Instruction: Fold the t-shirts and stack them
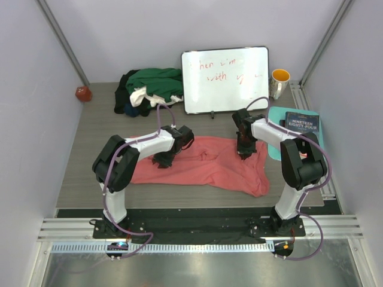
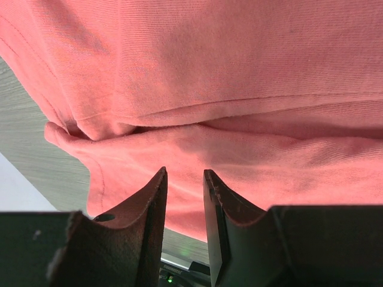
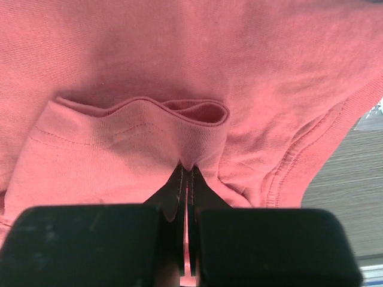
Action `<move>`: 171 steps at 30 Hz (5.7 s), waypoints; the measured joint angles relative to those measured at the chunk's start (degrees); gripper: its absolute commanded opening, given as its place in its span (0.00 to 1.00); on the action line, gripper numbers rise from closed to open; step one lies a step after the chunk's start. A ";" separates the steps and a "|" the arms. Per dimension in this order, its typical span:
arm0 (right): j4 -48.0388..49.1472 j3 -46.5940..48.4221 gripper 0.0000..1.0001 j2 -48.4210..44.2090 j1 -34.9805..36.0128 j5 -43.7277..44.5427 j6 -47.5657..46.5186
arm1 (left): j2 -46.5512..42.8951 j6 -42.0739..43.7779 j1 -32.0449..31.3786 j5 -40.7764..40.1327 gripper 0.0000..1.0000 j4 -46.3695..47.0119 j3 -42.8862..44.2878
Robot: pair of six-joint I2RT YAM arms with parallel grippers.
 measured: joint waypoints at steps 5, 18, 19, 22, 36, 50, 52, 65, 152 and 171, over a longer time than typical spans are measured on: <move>-0.22 0.00 0.01 -0.17 0.02 1.64 0.24 | 0.26 0.00 0.00 0.02 0.32 0.00 0.00; -2.62 1.11 0.01 -5.66 -0.33 7.85 0.39 | 0.59 0.00 0.00 0.00 0.32 -0.02 0.00; -2.84 1.29 0.01 -5.66 -0.37 7.85 0.39 | 0.59 0.00 0.00 -0.02 0.32 -0.02 0.00; -3.50 2.10 0.01 -5.66 -0.37 7.72 0.39 | 0.59 -0.04 0.00 -0.59 0.32 -0.02 0.00; -5.53 7.93 0.01 -6.27 -0.42 6.45 -0.07 | 4.26 -1.42 0.00 -4.72 0.29 -0.81 0.02; -5.99 8.15 0.01 -6.80 -0.42 3.45 -0.94 | -0.04 -1.79 0.02 -8.92 0.46 -0.72 -0.44; -5.99 8.15 0.01 -6.80 -0.42 2.97 -0.94 | -0.44 -1.79 0.37 -9.16 0.45 -0.37 -0.42; -5.92 8.15 0.01 -6.80 -0.42 1.01 -1.73 | 3.50 -1.29 2.38 -7.26 0.38 0.26 0.44; -3.26 8.15 0.20 -3.41 -1.49 -0.90 -3.61 | 7.96 0.94 5.64 -5.75 0.25 -1.38 5.07; -5.53 9.25 0.30 0.68 -1.49 5.62 -3.54 | 3.43 -1.90 5.81 -11.74 0.51 -1.14 3.80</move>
